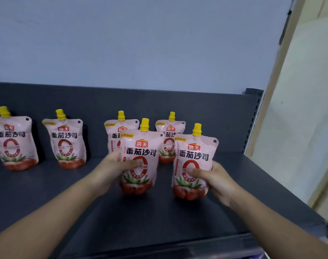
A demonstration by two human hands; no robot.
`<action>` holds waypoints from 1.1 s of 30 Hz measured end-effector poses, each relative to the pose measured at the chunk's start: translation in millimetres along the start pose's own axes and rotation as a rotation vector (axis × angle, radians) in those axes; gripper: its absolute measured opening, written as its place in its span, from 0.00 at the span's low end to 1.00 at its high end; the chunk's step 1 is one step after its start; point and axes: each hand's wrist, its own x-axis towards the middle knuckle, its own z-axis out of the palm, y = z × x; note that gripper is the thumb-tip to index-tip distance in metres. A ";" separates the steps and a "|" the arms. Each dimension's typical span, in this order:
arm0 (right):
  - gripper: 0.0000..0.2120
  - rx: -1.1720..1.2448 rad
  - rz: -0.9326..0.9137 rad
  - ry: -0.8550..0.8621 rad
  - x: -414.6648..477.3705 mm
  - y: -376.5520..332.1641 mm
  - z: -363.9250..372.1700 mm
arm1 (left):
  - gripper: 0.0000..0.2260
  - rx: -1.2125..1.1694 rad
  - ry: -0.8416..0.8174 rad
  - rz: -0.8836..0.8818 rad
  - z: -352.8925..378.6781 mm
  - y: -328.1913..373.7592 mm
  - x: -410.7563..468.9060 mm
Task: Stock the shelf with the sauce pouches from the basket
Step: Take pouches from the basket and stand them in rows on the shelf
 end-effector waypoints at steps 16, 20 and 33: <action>0.14 -0.101 0.035 -0.184 85.1 3.8 6.0 | 0.37 -0.148 -0.010 0.065 -44.0 -18.6 30.4; 0.17 -0.116 0.046 -0.243 90.6 5.3 2.4 | 0.39 -0.052 -0.034 0.024 -47.7 -17.0 30.7; 0.16 -0.378 -0.013 -0.226 81.9 15.2 -8.3 | 0.38 0.130 -0.034 0.018 -53.9 -32.1 28.9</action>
